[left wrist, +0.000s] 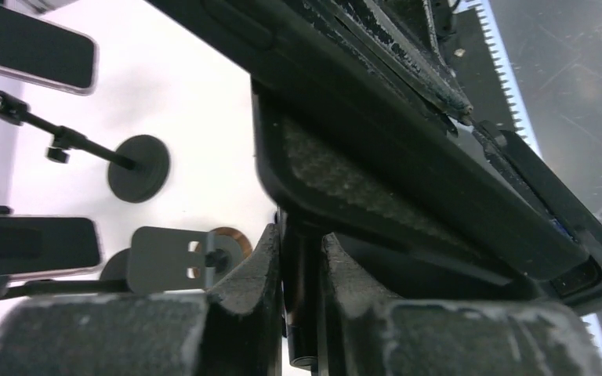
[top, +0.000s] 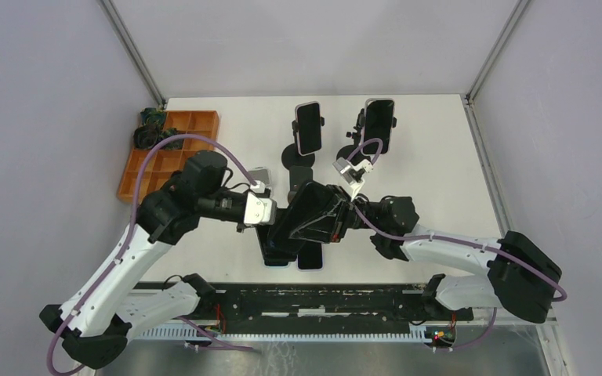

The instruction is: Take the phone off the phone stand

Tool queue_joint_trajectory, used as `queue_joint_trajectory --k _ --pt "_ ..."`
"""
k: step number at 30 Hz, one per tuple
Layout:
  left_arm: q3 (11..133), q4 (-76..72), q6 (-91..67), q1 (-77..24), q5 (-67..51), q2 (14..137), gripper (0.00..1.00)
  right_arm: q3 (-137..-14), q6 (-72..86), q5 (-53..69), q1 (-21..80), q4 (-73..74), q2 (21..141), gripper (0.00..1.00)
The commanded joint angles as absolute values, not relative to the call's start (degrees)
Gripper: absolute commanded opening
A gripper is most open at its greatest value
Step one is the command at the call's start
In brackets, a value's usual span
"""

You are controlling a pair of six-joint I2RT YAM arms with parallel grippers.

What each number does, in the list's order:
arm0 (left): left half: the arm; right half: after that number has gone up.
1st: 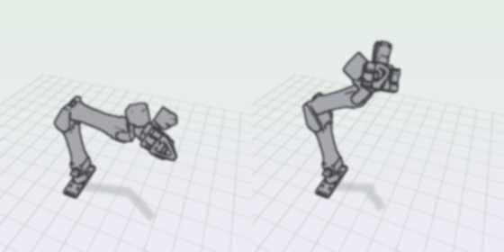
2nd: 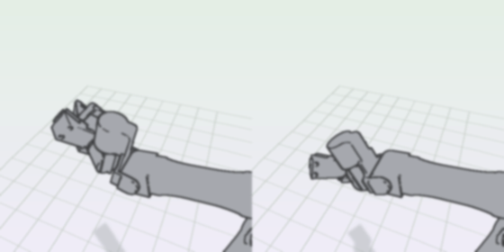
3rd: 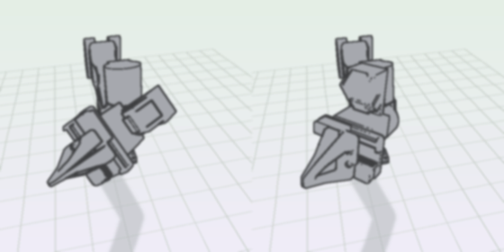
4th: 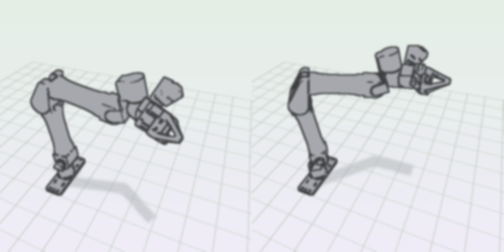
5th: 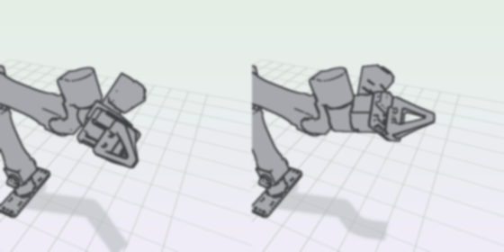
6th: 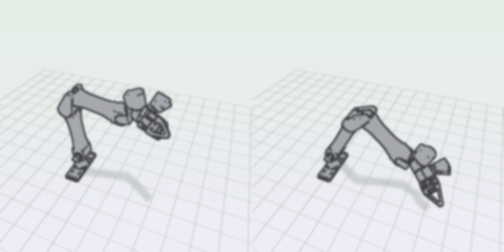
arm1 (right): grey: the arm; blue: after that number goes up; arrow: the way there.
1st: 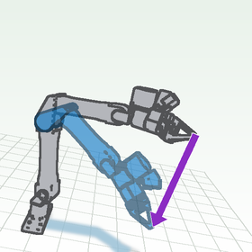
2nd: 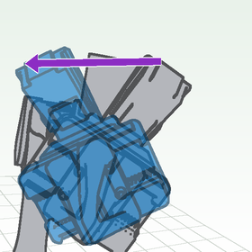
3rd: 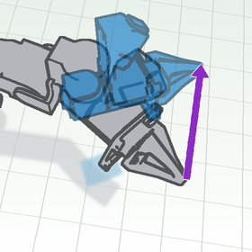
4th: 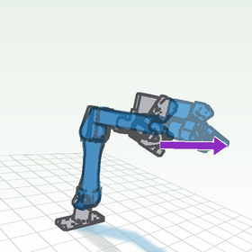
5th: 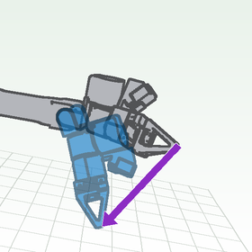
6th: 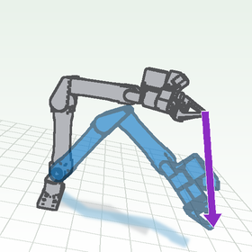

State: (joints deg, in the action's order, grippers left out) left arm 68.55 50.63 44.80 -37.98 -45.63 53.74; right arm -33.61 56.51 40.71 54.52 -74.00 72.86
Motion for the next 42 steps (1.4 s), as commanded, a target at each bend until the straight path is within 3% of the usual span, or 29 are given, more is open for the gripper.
queue_joint_trajectory --k 1,7,18,23,35,42 --pt "67.9 47.8 49.2 -37.9 -46.7 52.6 0.11 -37.8 52.4 38.2 55.3 -70.3 69.5 0.07" --pt "66.2 45.1 49.5 -37.9 -45.6 50.4 0.02 -38.9 49.5 35.8 54.6 -61.0 66.6 0.21" --pt "65.5 45.2 48.8 -37.9 -45.2 49.5 0.02 -37.7 45.5 31.2 51.4 -51.6 57.9 0.39" --pt "65.8 45.5 48.5 -37.9 -45.3 49.7 0.02 -38.6 46.4 31.2 51.3 -50.7 57.4 0.26" --pt "65.1 47.2 50.2 -37.9 -43.6 49.6 0.02 -39.4 43.0 30.1 50.2 -39.9 47.8 0.24" --pt "64.7 47.4 50.9 -37.9 -42.5 49.7 0.02 -40.4 40.5 28.3 50.2 -30.5 41.8 0.10"
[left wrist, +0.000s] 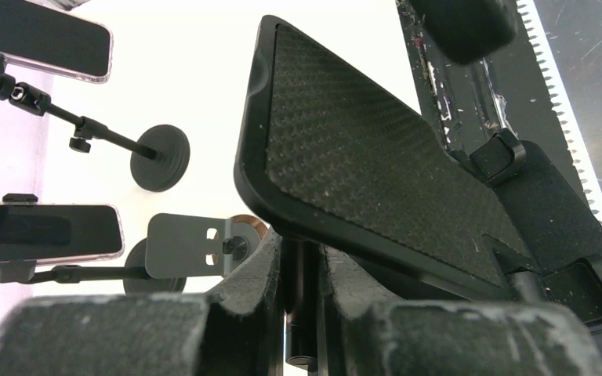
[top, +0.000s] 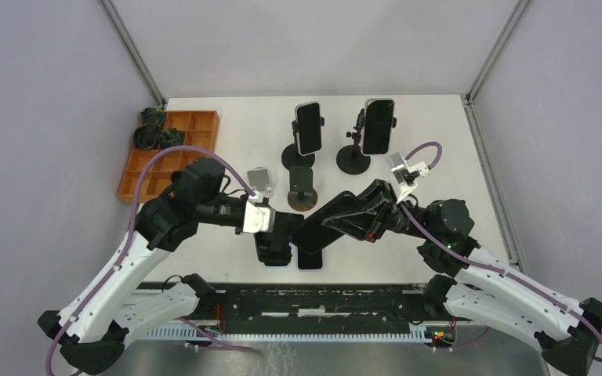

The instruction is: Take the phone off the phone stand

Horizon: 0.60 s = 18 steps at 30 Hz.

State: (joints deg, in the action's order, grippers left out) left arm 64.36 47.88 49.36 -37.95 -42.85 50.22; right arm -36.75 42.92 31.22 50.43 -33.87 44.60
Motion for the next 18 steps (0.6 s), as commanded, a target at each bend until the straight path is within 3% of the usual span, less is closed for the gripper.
queue_joint_trajectory --k 1,3,10,18 --pt "64.7 47.4 50.9 -37.9 -42.5 49.8 0.02 -41.5 39.0 27.5 50.1 -27.7 41.3 0.06" --pt "64.8 47.4 51.0 -37.9 -42.3 49.7 0.02 -44.4 35.4 25.3 49.9 -18.8 40.8 0.00" --pt "66.1 48.6 52.2 -37.9 -41.0 49.6 0.02 -54.4 29.1 19.7 48.8 11.0 42.1 0.00" --pt "66.5 49.0 52.6 -37.9 -39.1 48.7 0.02 -52.8 27.0 19.8 48.2 23.6 42.6 0.00"
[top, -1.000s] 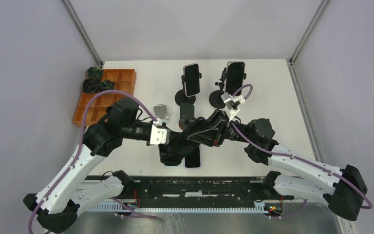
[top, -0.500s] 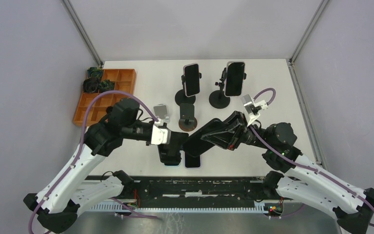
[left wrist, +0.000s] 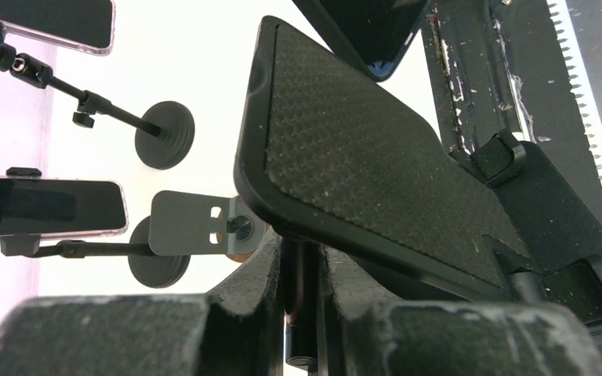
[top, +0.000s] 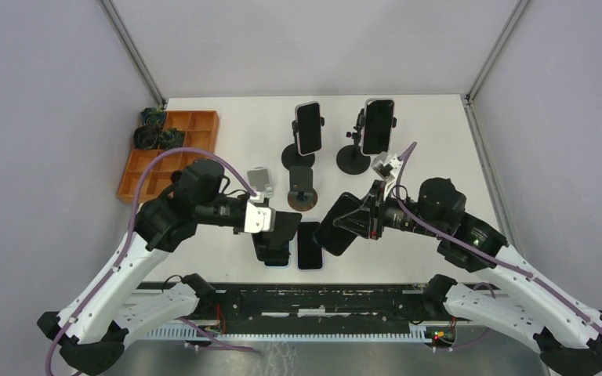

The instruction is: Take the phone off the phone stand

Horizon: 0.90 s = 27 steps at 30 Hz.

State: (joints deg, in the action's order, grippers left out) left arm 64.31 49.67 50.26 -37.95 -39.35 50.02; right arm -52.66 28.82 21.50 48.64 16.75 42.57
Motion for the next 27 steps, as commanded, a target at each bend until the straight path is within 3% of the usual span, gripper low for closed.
queue_joint_trajectory --k 1,9,27 --pt "66.5 49.2 52.9 -37.9 -39.0 48.6 0.02 -52.5 26.8 19.6 48.1 24.7 42.8 0.00" --pt "67.3 51.0 54.9 -37.9 -39.1 47.9 0.02 -48.7 23.8 11.6 47.3 33.4 49.9 0.00" --pt "68.4 51.6 55.6 -37.9 -40.8 48.4 0.02 -41.4 15.8 33.4 38.7 18.7 78.8 0.00"
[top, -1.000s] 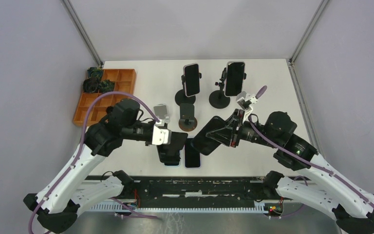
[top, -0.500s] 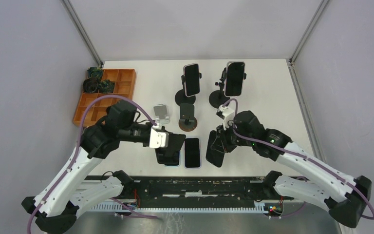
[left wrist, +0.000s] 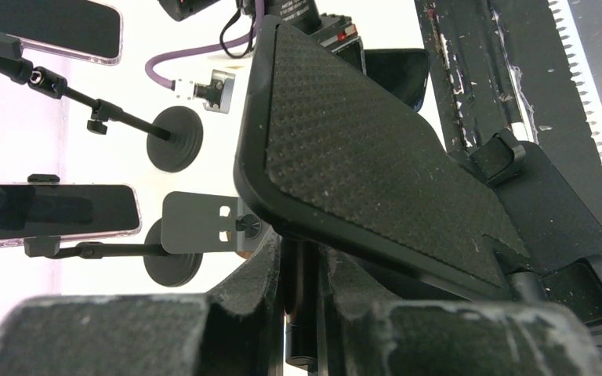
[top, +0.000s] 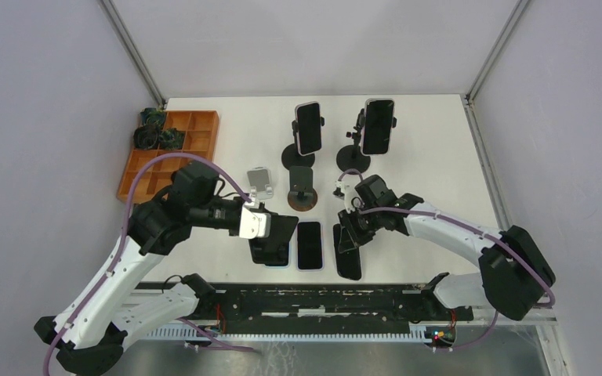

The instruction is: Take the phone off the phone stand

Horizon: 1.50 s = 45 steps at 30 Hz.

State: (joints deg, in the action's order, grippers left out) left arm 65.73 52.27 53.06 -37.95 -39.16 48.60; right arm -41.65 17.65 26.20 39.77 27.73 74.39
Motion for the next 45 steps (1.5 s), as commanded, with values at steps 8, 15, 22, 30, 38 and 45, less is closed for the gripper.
queue_joint_trajectory --k 8,15,22,30,38,45 --pt "68.2 51.6 55.6 -37.9 -40.9 48.5 0.02 -43.5 14.7 26.1 37.9 18.0 89.2 0.04" --pt "67.8 51.7 55.7 -37.9 -40.8 48.0 0.02 -37.8 21.3 19.3 36.0 11.0 87.0 0.06" --pt "67.9 51.7 55.9 -37.9 -41.1 48.4 0.02 -33.3 26.5 18.7 34.7 5.4 85.4 0.18" --pt "67.8 51.7 55.8 -37.9 -41.1 48.3 0.02 -29.1 30.7 15.9 33.6 3.3 82.7 0.53" --pt "68.2 51.7 55.4 -37.9 -41.6 48.7 0.02 -31.0 31.4 8.5 33.5 9.4 74.9 0.77" --pt "68.2 51.7 55.2 -37.9 -41.6 48.4 0.02 -31.5 32.7 5.3 34.3 14.9 64.7 0.80"
